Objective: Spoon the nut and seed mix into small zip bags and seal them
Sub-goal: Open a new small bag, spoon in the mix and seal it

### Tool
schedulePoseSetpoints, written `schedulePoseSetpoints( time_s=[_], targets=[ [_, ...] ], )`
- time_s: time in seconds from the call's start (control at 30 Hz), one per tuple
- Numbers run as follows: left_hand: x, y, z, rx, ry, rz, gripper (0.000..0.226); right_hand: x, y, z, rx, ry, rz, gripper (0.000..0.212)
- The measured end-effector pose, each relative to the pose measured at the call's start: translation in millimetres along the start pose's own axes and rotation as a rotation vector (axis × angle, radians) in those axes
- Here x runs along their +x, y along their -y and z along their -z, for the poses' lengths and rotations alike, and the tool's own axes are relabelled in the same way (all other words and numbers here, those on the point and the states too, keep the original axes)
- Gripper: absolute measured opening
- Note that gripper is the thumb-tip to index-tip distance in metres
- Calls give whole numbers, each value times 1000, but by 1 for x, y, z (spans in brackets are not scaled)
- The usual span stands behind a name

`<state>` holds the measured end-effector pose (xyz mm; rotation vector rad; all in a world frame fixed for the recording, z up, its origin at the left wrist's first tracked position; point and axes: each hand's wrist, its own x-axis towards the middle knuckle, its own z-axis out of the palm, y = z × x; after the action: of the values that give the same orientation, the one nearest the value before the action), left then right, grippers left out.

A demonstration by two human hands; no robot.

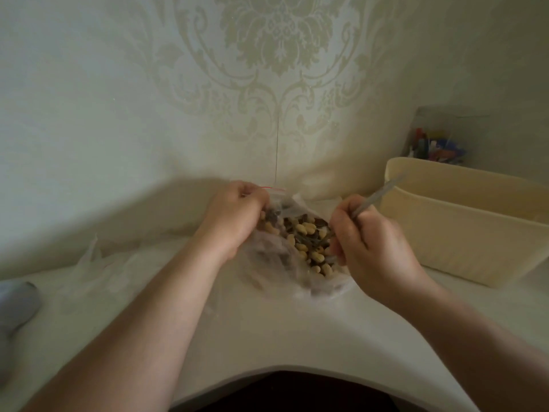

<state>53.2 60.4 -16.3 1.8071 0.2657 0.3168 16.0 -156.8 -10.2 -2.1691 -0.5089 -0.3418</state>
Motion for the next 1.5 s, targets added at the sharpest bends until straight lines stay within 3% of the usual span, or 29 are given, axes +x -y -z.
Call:
schedulePoseSetpoints(
  time_s=[0.1, 0.17, 0.27, 0.37, 0.47, 0.67, 0.8, 1.23, 1.33, 1.5],
  targets=[
    [0, 0, 9, 199, 0, -92, 26, 1, -1, 11, 15, -32, -29, 29],
    [-7, -1, 7, 220, 136, -79, 21, 3, -1, 19, 29, -42, -47, 29],
    [-17, -1, -1, 289, 351, -56, 39, 6, 0, 28, 57, -63, -57, 29],
    [-20, 2, -11, 450, 272, -85, 56, 6, -1, 34, 79, -77, -58, 28],
    [-23, 5, -15, 420, 143, -177, 55, 6, -2, 34, 66, -74, -56, 28],
    [-20, 17, -13, 442, 363, -344, 85, 6, 2, 42, 95, -93, -78, 28],
    [-14, 27, -11, 498, 363, -292, 77, 8, 8, 49, 65, -107, -59, 31],
    [-16, 26, -9, 429, 274, -386, 64, 24, 26, 67, 108, -153, 28, 30],
    [-16, 26, -10, 409, 305, -336, 38, 31, 34, 73, 92, -141, 46, 26],
    [-18, 24, -12, 411, 311, -354, 15, 45, 43, 73, 18, -20, 57, 26]
  ],
)
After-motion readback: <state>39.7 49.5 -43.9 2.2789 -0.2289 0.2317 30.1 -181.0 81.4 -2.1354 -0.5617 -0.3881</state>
